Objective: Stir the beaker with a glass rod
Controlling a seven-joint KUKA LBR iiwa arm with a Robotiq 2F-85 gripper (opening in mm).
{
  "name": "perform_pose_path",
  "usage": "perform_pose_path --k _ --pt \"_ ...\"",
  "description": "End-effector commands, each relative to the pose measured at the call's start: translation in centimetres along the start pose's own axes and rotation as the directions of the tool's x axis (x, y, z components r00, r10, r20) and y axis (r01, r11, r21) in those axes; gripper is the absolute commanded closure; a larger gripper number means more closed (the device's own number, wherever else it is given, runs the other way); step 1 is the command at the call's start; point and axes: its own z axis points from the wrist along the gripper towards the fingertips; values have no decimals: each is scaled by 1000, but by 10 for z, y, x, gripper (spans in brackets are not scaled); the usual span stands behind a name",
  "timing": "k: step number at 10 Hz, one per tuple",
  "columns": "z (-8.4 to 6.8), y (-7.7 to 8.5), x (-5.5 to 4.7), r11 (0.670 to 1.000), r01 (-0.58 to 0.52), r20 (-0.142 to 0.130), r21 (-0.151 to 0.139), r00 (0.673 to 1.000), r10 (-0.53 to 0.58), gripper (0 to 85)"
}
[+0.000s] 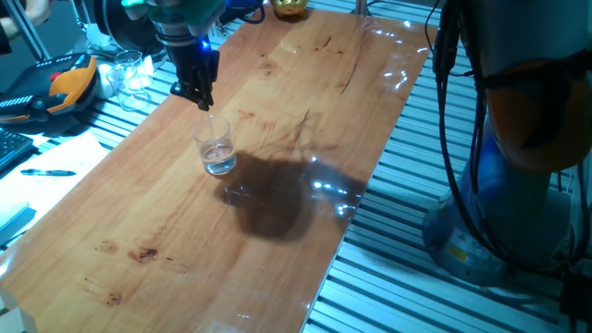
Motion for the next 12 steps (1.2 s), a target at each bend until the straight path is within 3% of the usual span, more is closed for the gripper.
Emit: perform_pose_path --k 1,4,5,7,10,12 --pt "1 -2 0 1000 -4 2 -5 1000 4 850" --pt "2 -8 2 999 -20 -2 -41 1000 20 850" --pt "1 -10 4 999 -14 -7 -33 1000 14 850" --pt "-1 -10 6 998 -24 -24 -53 999 23 850" --pt "0 -7 3 992 -87 -16 -90 996 86 850" --pt "2 -7 1 986 -118 28 -118 992 122 850"
